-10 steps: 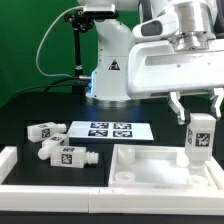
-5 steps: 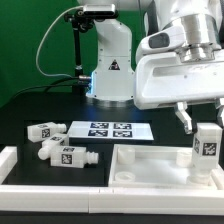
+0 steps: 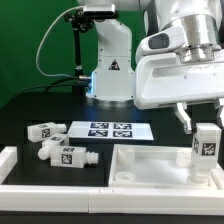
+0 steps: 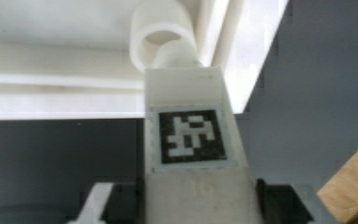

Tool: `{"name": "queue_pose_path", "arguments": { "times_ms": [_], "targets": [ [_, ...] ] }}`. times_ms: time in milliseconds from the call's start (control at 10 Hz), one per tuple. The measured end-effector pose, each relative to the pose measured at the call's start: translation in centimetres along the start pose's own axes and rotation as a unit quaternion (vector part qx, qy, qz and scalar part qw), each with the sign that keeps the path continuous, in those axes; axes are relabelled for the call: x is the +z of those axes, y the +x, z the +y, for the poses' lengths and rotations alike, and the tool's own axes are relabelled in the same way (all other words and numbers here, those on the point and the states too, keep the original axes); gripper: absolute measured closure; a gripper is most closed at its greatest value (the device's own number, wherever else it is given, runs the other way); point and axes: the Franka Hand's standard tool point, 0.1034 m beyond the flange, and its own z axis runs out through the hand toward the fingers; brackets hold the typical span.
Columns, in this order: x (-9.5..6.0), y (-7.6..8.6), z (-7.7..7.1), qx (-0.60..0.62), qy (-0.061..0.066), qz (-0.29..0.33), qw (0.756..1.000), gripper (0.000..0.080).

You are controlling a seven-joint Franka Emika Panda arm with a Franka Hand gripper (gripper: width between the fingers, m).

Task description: Assemble one leg

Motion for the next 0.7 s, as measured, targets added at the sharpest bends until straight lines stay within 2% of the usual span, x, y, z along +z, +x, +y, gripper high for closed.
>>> {"name": "queue_pose_path", "arguments": {
  "times_ms": [500, 700],
  "targets": [
    [0.6, -0.5, 1.2, 0.002, -0.005, -0.002, 1.0, 0.0512],
    [1.3, -1.3, 1.0, 0.001, -0.004, -0.006, 1.0, 0.0512]
  ]
}}
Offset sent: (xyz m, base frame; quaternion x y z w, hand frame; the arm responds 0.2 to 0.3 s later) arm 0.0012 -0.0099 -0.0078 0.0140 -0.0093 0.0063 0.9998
